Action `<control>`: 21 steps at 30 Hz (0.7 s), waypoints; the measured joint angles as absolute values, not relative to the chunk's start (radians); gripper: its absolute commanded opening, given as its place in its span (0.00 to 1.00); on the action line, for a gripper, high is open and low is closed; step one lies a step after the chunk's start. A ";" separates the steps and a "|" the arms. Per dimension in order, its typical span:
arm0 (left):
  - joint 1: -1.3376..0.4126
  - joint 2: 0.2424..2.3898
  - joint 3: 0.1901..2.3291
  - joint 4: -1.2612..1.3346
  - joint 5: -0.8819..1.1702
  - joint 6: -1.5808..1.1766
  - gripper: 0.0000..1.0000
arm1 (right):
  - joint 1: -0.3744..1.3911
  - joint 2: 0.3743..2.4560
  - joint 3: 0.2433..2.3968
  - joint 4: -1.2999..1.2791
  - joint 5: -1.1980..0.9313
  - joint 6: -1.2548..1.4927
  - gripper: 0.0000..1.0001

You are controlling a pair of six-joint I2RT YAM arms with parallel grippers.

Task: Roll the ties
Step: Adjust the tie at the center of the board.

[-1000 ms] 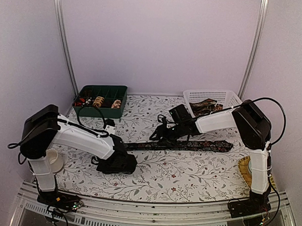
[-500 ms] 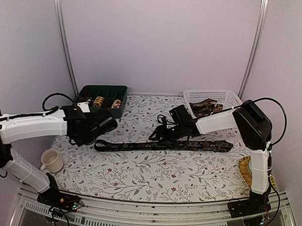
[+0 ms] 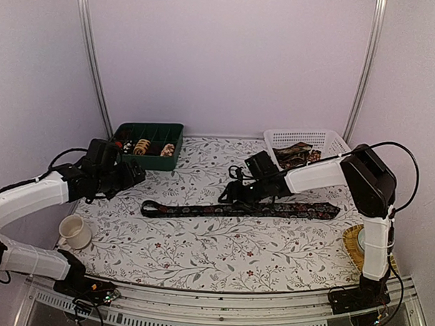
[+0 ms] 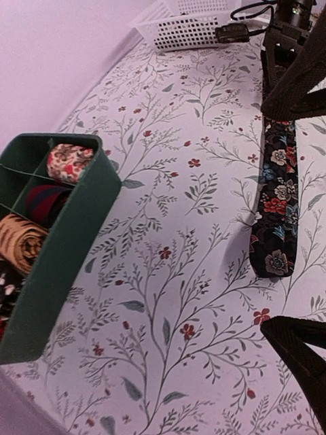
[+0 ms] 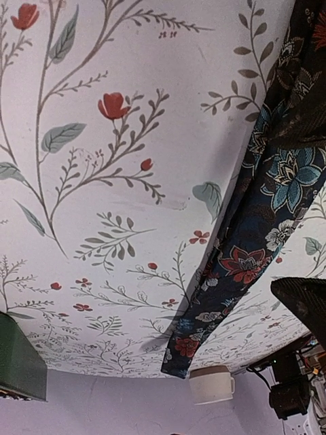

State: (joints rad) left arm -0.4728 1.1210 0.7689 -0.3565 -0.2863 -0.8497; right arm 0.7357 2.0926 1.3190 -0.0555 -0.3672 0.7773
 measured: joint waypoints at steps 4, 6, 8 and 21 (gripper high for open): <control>-0.427 1.170 0.673 -0.262 -0.135 -0.885 1.00 | 0.736 2.064 1.300 -0.084 -0.322 0.740 0.66; -0.419 1.194 0.634 -0.231 -0.082 -0.902 1.00 | 0.736 2.045 1.288 -0.099 -0.301 0.715 0.67; -0.415 1.211 0.601 -0.192 -0.041 -0.917 1.00 | 0.736 2.014 1.270 -0.109 -0.280 0.689 0.68; -0.371 1.342 0.555 -0.006 0.077 -0.944 1.00 | 0.691 1.631 1.100 -0.134 -0.160 0.583 0.73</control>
